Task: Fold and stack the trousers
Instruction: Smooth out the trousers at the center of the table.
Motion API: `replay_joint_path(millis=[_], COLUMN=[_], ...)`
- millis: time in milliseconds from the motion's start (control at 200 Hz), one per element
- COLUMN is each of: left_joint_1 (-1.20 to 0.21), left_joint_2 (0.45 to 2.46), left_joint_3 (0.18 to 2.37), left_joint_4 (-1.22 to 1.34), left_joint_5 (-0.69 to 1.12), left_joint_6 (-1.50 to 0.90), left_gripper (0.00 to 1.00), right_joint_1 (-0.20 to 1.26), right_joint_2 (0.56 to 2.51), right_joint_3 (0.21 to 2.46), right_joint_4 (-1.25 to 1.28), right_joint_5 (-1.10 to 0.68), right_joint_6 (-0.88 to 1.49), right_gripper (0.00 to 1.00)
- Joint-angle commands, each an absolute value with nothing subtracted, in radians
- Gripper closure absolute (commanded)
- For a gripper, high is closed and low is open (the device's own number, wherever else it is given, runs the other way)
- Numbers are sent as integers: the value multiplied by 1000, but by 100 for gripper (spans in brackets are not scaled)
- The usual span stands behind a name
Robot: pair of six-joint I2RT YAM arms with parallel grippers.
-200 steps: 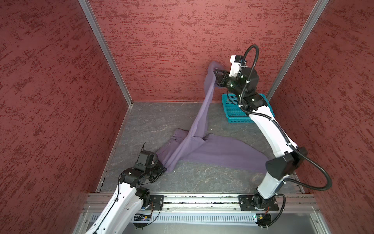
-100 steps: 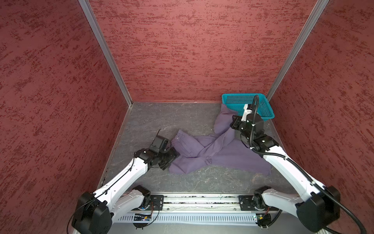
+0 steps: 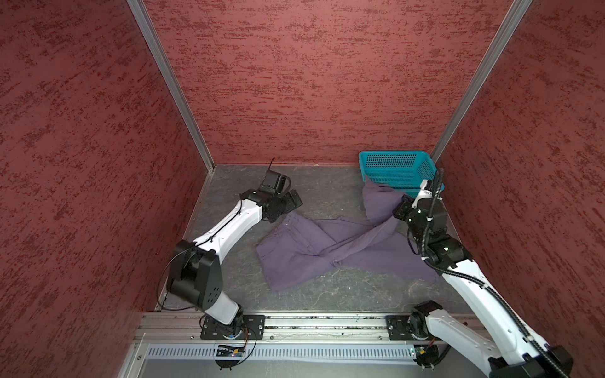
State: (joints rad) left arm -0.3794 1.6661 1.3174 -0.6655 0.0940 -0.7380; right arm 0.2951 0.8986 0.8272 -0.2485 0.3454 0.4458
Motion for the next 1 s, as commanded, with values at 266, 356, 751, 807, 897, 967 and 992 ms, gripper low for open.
replay_joint_path(millis=[266, 356, 751, 807, 897, 967, 992], left_joint_1=[-422, -441, -194, -134, -47, -6, 3], left_joint_2=[1863, 1868, 1380, 1279, 1141, 1081, 1072], left_joint_3=[1339, 1307, 1189, 1173, 1128, 1076, 1056], left_joint_4=[-648, -603, -709, -746, -758, -727, -711], left_joint_5=[232, 271, 141, 46, -71, -148, -168], left_joint_6=[-700, -722, -700, -696, -694, -689, -689], left_gripper=[34, 76, 100, 100, 100, 98, 91], right_joint_1=[255, 249, 239, 238, 240, 242, 244], right_joint_2=[875, 860, 867, 891, 955, 1034, 1067], right_joint_3=[884, 886, 979, 999, 1008, 1007, 1004], right_joint_4=[-329, -352, -349, -317, -235, -185, -172], right_joint_5=[379, 377, 376, 325, 192, 53, 10], right_joint_6=[378, 387, 384, 398, 434, 476, 503], right_gripper=[100, 100, 100, 100, 100, 100, 100])
